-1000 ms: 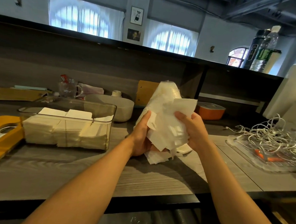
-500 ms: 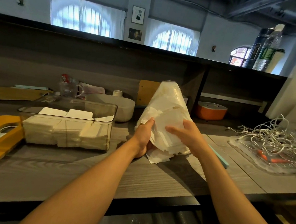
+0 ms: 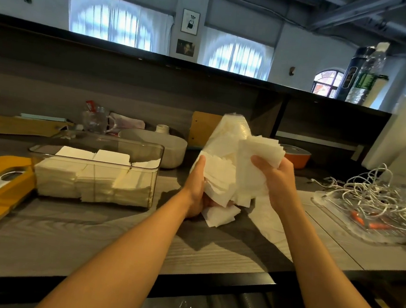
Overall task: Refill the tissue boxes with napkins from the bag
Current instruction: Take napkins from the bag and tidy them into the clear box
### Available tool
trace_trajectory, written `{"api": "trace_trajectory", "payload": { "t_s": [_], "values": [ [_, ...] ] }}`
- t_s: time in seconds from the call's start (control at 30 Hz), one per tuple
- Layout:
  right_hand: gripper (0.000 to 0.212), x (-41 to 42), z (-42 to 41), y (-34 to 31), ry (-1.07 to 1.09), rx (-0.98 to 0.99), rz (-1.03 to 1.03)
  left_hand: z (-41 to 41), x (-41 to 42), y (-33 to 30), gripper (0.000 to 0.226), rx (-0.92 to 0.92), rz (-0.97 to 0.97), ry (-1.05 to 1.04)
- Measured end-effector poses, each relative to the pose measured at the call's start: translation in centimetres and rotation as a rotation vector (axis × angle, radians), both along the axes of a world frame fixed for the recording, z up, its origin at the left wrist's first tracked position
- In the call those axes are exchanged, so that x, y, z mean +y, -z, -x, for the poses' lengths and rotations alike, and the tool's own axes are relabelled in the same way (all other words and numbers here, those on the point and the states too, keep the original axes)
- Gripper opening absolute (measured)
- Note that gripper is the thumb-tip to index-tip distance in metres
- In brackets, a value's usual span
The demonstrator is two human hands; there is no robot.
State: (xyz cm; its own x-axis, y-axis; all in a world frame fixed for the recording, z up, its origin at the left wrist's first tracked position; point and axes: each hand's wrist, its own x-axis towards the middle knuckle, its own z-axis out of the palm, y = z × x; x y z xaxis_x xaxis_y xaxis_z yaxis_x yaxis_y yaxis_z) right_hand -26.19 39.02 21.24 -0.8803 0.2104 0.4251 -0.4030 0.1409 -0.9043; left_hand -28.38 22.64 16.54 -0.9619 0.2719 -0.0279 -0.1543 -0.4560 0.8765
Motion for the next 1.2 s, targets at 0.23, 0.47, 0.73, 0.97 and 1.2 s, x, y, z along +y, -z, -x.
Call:
{"api": "trace_trajectory", "payload": {
  "t_s": [0.23, 0.47, 0.73, 0.97, 1.2],
  "values": [
    [0.026, -1.7, 0.7, -3.4, -0.264, -0.162, -0.356, -0.2, 0.0, 0.2, 0.074, 0.036, -0.122, 0.029],
    [0.03, -3.8, 2.7, -3.1, -0.273, -0.291, -0.649, -0.4, -0.5, 0.1, 0.086, 0.031, -0.141, 0.063],
    [0.027, -3.4, 3.4, -1.3, -0.256, -0.207, -0.375, -0.1, -0.7, 0.0, 0.091, 0.013, -0.107, 0.081],
    [0.033, -1.7, 2.5, 0.2, -0.229, 0.088, 0.336, 0.0, 0.1, -0.3, 0.024, 0.043, 0.158, -0.06],
    [0.042, -1.4, 1.2, 0.7, -0.226, -0.022, 0.616, 0.3, 0.8, -0.2, 0.024, 0.177, 0.134, -0.239]
  ]
}}
